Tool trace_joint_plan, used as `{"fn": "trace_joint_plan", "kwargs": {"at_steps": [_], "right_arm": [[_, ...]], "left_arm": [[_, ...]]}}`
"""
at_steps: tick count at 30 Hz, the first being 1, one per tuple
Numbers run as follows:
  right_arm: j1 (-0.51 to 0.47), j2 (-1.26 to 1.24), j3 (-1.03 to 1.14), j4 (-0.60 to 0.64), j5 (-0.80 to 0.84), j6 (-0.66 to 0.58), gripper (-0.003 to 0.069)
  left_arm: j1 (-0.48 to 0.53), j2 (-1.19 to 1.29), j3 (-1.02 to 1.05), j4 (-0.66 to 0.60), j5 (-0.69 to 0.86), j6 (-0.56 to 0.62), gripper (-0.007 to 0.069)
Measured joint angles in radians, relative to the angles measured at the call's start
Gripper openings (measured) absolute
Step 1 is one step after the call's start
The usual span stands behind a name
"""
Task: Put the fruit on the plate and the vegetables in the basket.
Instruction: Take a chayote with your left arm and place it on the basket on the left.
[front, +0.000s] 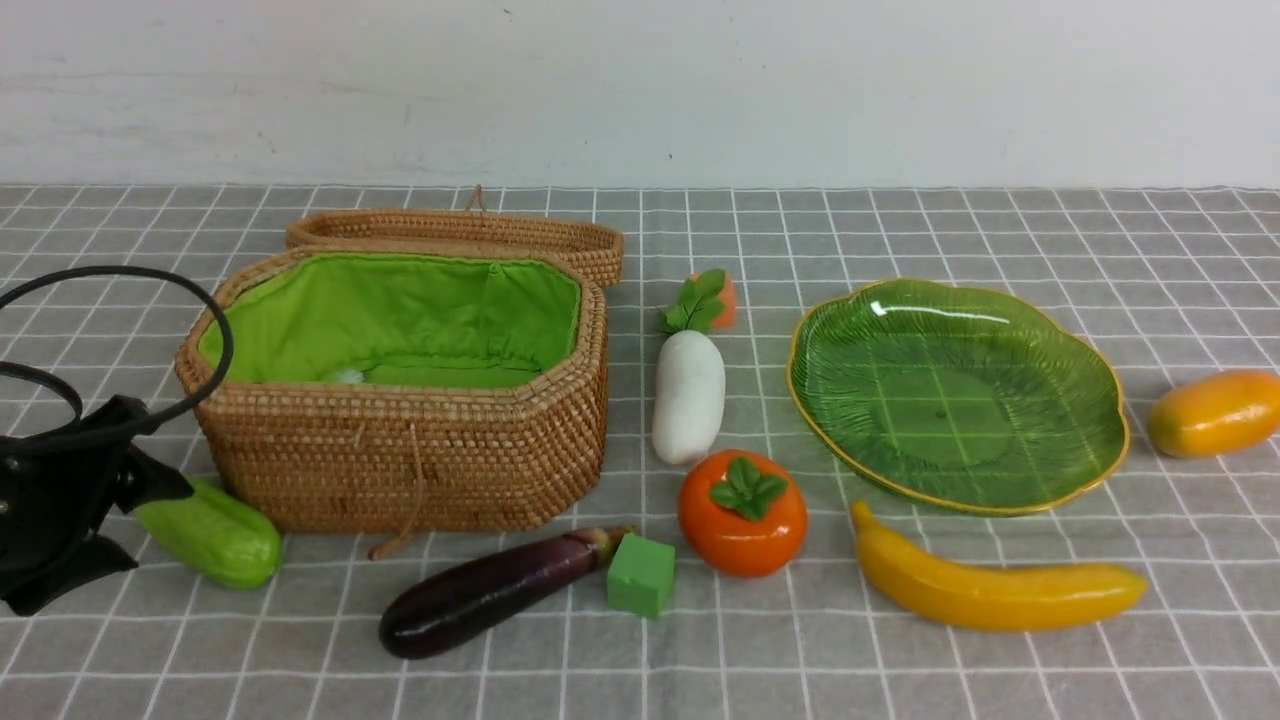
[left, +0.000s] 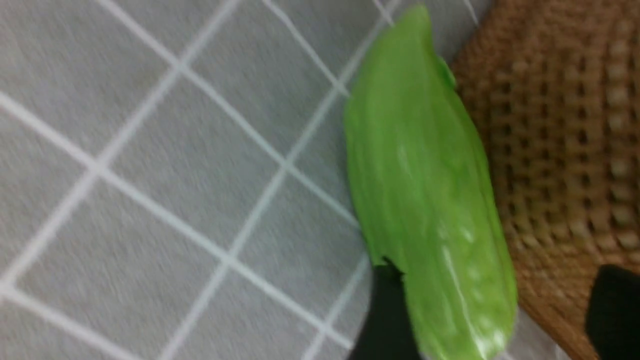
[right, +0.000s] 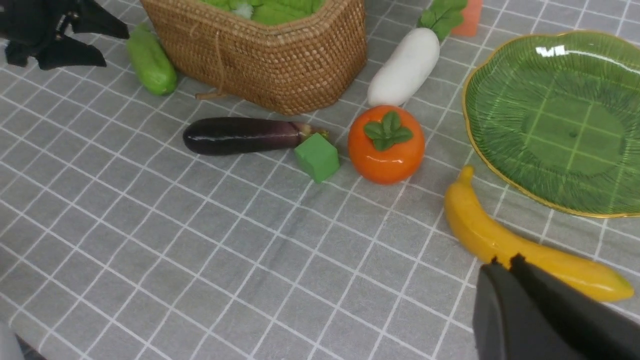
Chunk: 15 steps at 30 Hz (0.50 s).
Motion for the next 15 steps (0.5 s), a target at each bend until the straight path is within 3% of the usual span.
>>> {"fn": "trace_joint_plan", "kwargs": {"at_steps": [4,15], "right_arm": [[0.000,0.000,0.000,0.012,-0.004,0.000,0.0017],[0.000,0.000,0.000,0.020,-0.009,0.000,0.0017]], "left_arm": [[0.000,0.042,-0.001,-0.061,-0.015,0.051,0.0587],[0.000,0.147,-0.002,-0.327,-0.059,0.323,0.0573]]}}
